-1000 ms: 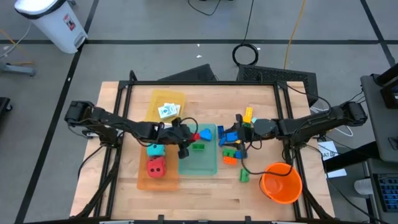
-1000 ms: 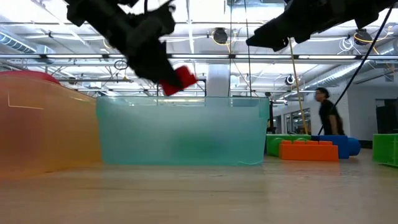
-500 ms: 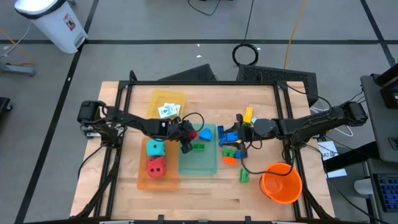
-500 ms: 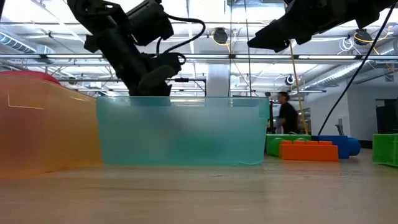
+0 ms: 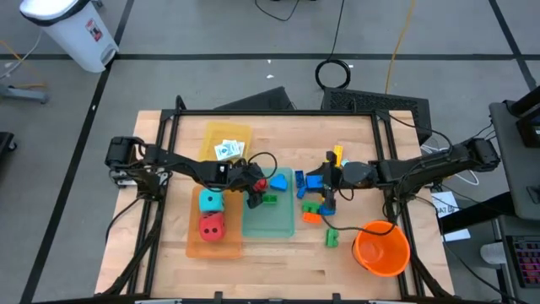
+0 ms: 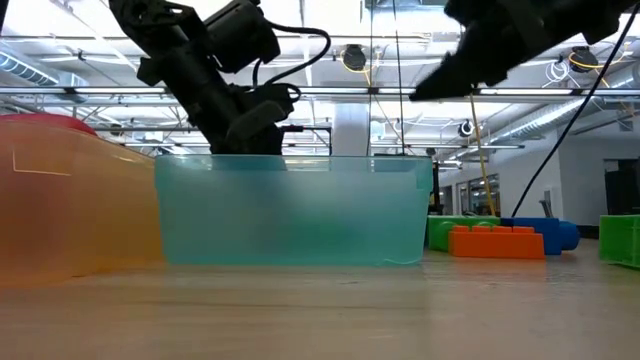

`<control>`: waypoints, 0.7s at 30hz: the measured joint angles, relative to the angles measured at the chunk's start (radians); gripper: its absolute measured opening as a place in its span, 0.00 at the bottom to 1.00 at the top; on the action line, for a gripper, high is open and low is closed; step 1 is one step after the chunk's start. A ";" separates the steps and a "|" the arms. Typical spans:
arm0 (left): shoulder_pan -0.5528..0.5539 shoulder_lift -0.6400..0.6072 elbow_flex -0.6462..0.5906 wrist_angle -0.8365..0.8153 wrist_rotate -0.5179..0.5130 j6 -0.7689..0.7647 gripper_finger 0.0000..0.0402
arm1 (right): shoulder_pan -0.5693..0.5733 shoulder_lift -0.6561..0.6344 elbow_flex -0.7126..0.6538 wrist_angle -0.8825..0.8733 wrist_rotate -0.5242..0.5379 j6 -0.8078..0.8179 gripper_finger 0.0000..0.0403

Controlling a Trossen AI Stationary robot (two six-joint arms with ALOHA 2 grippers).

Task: Pick & Place Toys
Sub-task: Put the blue game piece into the green bin

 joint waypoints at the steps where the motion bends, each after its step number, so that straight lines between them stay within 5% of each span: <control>1: -0.001 0.000 0.000 0.002 0.000 0.000 0.90 | -0.004 0.001 0.000 -0.030 -0.001 0.021 0.48; 6: 0.000 0.000 0.000 0.013 0.000 0.000 0.95 | -0.038 0.036 -0.003 -0.187 -0.003 0.031 0.50; 21: -0.001 0.000 0.000 0.052 0.000 0.000 0.95 | -0.197 0.247 -0.030 -0.147 -0.062 -0.077 0.83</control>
